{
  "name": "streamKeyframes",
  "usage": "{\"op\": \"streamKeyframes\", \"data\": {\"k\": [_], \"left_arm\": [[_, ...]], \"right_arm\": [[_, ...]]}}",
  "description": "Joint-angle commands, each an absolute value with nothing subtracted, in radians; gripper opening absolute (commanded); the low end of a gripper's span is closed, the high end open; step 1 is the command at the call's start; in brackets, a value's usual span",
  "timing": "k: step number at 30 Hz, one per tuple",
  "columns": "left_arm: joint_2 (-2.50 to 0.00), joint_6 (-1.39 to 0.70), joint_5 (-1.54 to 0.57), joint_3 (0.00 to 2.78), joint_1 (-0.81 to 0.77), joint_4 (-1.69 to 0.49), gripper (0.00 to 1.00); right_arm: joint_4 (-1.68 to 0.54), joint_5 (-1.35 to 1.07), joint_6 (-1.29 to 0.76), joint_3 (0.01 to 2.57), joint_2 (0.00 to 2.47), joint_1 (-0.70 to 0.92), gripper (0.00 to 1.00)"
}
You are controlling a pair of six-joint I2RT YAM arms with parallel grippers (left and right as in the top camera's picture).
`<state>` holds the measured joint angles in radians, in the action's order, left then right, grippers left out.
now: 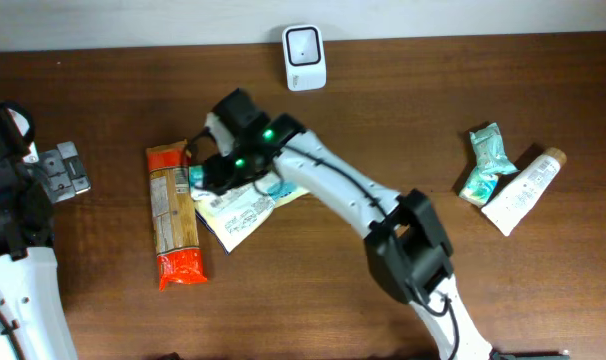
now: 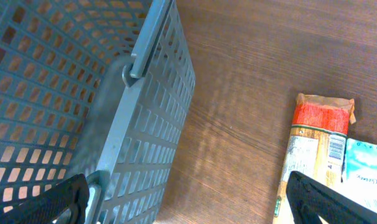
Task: Scan the item barcode
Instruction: 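Reach the right gripper to the center and grasp the green tissue pack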
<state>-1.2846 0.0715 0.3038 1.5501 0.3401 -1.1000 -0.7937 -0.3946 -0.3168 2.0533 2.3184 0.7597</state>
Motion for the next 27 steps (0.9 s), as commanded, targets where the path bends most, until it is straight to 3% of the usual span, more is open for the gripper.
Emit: {"op": "streamKeyframes", "data": {"k": [1,3,8,17,18,20,23,27], "left_arm": [[-1.28,0.084,0.311,1.555,0.343,-1.098,0.99],[-1.28,0.084,0.311,1.555,0.343,-1.098,0.99],[-1.28,0.084,0.311,1.555,0.343,-1.098,0.99],[-1.28,0.084,0.311,1.555,0.343,-1.098,0.99],[-1.28,0.084,0.311,1.555,0.343,-1.098,0.99],[-1.28,0.084,0.311,1.555,0.343,-1.098,0.99],[-1.28,0.084,0.311,1.555,0.343,-1.098,0.99],[-1.28,0.084,0.311,1.555,0.343,-1.098,0.99]], "right_arm": [[-0.707,-0.232,-0.35,2.064,2.381,0.78,0.61],[-0.64,-0.208,-0.349,2.064,2.408,0.776,0.6],[-0.581,-0.228,-0.348,2.064,2.465,0.779,0.42],[-0.581,-0.345,-0.288,2.064,2.53,0.778,0.36],[-0.587,-0.345,-0.288,2.064,2.532,0.777,0.33],[-0.612,-0.352,-0.29,2.065,2.532,0.777,0.13],[-0.661,-0.43,-0.297,2.069,2.523,0.764,0.04],[-0.724,-0.67,-0.296,2.108,2.453,0.656,0.04]]}}
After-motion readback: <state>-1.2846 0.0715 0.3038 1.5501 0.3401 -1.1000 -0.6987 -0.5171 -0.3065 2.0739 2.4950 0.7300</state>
